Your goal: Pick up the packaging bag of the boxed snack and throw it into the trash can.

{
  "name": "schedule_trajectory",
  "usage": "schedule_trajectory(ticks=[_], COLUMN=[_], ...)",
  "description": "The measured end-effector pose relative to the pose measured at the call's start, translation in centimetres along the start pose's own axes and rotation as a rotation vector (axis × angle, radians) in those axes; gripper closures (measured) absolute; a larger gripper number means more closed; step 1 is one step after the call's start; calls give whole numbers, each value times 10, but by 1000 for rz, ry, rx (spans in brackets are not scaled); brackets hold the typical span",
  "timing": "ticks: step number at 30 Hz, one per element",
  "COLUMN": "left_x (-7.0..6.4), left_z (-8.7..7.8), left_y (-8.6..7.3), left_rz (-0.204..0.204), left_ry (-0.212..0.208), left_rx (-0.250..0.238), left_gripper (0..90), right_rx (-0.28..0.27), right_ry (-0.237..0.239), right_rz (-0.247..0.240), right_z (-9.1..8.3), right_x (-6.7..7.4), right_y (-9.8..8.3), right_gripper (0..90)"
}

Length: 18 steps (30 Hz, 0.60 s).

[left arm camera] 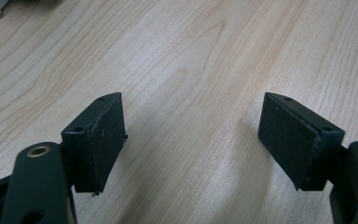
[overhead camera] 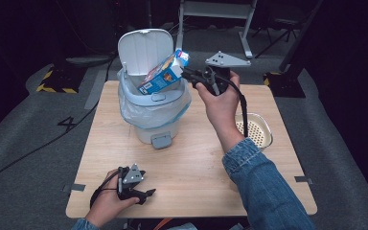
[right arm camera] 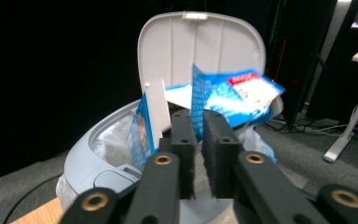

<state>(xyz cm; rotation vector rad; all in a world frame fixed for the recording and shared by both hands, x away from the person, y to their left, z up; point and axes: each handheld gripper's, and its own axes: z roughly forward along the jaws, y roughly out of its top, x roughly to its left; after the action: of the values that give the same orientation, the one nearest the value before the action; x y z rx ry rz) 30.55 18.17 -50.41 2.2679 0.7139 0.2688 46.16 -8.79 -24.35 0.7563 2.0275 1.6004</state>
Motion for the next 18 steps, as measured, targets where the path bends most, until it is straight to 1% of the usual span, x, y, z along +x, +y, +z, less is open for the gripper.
schedule_trajectory(ticks=[1,2,3,4,5,7,10,11,12,13,14,15,16,18], left_x=[0,0,0,0,0,0,0,0,0,0,0,0,0,0], left_z=[0,0,0,0,0,0,0,0,0,0,0,0,0,0], left_y=[0,0,0,0,0,0,0,0,0,0,0,0,0,0], left_rz=[0,1,1,1,1,1,1,2,1,1,1,1,1,1], left_ry=[0,0,0,0,0,0,1,1,0,0,0,1,1,2], left_rx=[0,0,0,0,0,0,0,0,0,0,0,0,1,0], left_gripper=[235,236,235,235,235,235,236,236,236,236,236,236,236,236], right_rx=[4,5,1,-14,-14,-14,-15,-28,-28,-15,-3,5,9,10], right_ry=[-6,-13,-11,-5,-14,-22,-25,-11,-11,-3,-3,-4,4,3], right_rz=[-4,-5,1,9,6,-3,0,-10,-10,-38,-65,-76,-75,-81], right_z=[3,6,8,10,11,10,8,6,6,5,3,2,1,-1], right_x=[1,1,1,1,2,2,2,3,3,4,5,6,6,7], right_y=[0,0,0,1,1,2,2,2,2,3,3,3,3,4], right_gripper=[767,718,676,611,593,584,566,631,631,733,801,874,897,900])
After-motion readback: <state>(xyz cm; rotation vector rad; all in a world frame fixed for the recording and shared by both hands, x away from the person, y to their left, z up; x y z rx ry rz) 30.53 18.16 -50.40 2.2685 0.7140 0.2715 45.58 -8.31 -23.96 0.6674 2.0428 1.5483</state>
